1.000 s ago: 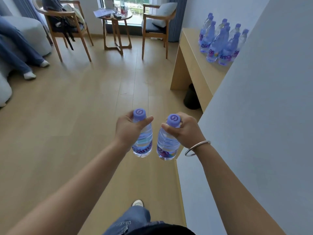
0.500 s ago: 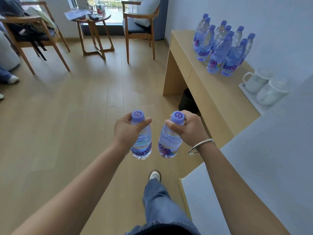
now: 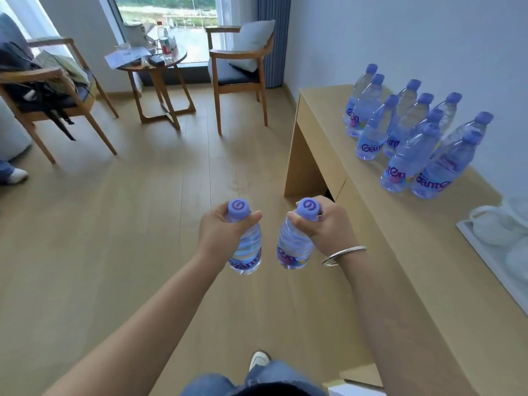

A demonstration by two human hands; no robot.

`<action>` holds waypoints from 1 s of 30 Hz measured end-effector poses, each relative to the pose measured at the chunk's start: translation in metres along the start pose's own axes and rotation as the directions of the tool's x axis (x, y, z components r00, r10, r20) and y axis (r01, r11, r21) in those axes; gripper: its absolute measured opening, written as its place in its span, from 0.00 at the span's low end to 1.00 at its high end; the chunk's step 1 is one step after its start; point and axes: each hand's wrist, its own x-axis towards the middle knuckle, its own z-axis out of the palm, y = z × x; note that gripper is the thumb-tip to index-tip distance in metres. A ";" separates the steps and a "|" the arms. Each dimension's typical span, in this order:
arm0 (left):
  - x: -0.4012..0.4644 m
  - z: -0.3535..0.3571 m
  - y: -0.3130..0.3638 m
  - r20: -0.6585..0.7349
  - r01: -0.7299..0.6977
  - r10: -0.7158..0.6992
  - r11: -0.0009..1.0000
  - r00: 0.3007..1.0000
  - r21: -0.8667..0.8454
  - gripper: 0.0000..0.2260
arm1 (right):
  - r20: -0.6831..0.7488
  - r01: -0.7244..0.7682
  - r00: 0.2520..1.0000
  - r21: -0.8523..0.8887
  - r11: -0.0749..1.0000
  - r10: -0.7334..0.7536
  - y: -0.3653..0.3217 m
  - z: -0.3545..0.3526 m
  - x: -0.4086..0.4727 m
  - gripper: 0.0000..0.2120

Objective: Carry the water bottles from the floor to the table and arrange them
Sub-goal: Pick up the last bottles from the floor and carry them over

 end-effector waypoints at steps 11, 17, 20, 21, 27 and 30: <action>0.150 0.039 0.004 0.082 0.038 -0.038 0.999 0.996 0.011 0.06 | -0.068 -0.154 0.985 0.025 0.988 0.156 0.033 0.007 0.121 0.15; 0.258 0.072 0.017 0.190 0.019 -0.022 1.000 0.982 0.018 0.06 | -0.162 -0.247 0.955 0.041 0.968 0.250 0.048 0.014 0.208 0.15; 0.321 0.089 0.035 0.273 -0.001 -0.003 1.000 0.962 0.015 0.07 | -0.219 -0.272 0.937 0.037 0.962 0.273 0.051 0.017 0.262 0.16; 0.341 0.094 0.042 0.307 -0.020 0.013 1.000 0.952 0.019 0.07 | -0.232 -0.269 0.935 0.030 0.963 0.268 0.052 0.017 0.280 0.16; 0.444 0.121 0.075 0.464 -0.129 0.068 0.987 0.883 0.100 0.08 | -0.387 -0.281 0.878 0.059 0.958 0.281 0.058 0.022 0.366 0.14; 0.480 0.133 0.080 0.477 -0.125 0.056 0.986 0.877 0.112 0.08 | -0.461 -0.289 0.841 0.064 0.955 0.285 0.063 0.027 0.395 0.14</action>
